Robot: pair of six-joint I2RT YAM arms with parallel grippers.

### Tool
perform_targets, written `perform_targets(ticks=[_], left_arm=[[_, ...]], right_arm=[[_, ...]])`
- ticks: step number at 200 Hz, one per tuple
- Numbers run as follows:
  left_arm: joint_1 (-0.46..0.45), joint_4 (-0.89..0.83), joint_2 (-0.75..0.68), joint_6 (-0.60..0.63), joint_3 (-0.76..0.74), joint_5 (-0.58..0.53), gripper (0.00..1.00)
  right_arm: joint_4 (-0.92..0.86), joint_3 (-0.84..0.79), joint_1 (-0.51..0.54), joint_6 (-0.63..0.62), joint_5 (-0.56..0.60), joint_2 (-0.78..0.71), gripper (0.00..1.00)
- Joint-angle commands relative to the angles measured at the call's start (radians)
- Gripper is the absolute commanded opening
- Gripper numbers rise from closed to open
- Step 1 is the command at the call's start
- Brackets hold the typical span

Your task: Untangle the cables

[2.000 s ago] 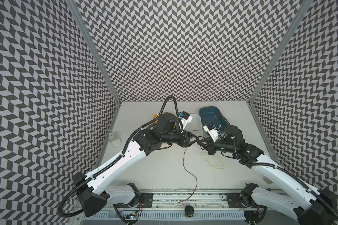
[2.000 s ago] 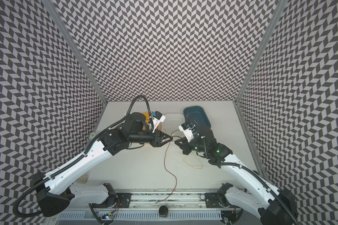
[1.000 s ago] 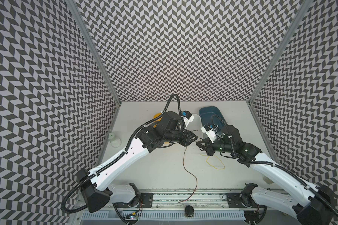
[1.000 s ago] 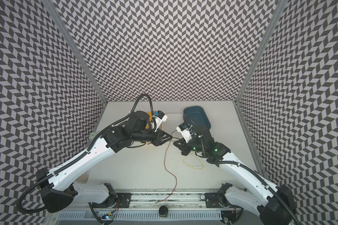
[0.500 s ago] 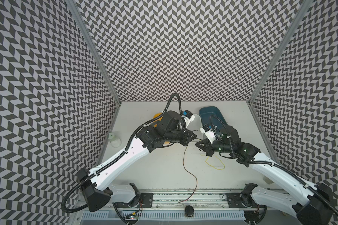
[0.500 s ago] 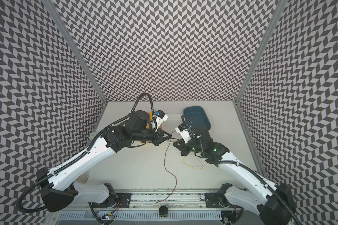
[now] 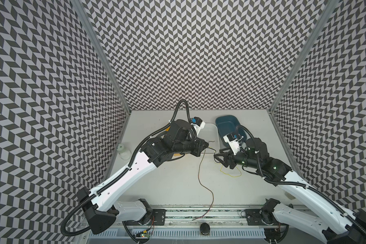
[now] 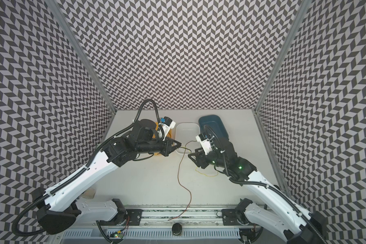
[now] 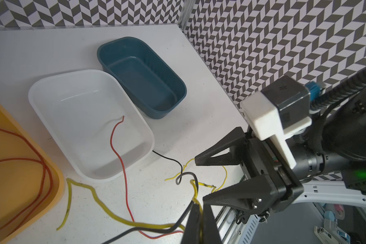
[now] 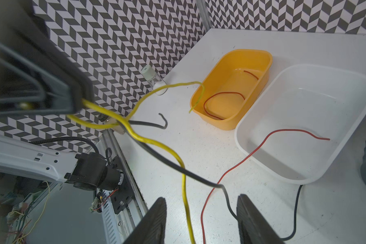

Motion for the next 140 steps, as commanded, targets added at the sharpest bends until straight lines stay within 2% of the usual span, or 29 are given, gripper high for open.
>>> perform_targets(ticks=[1,31,59,84,98,108,119,140], left_arm=[[0.033,0.008,-0.035,-0.077,0.023,0.025,0.00],[0.054,0.012,-0.055,-0.088,0.017,0.040,0.00],[0.057,0.053,-0.050,-0.094,0.013,0.151,0.00],[0.063,0.034,-0.068,-0.104,0.019,0.075,0.00],[0.070,0.043,-0.079,-0.137,0.013,0.043,0.00],[0.070,0.059,-0.083,-0.161,0.007,0.034,0.00],[0.070,0.065,-0.083,-0.194,0.005,0.012,0.00],[0.071,0.069,-0.075,-0.237,0.010,-0.008,0.00]], right_arm=[[-0.011,0.010,-0.013,0.040,0.010,-0.063,0.54],[-0.021,0.027,-0.026,0.109,-0.022,-0.114,0.55],[0.012,0.042,-0.026,0.145,-0.088,-0.105,0.54],[0.008,0.062,-0.025,0.146,-0.107,-0.117,0.53],[0.110,0.025,-0.019,0.181,-0.221,-0.137,0.53],[0.203,-0.014,0.006,0.241,-0.249,-0.142,0.54],[0.227,-0.031,0.057,0.239,-0.230,-0.141,0.54],[0.117,-0.023,0.163,0.144,-0.039,-0.179,0.54]])
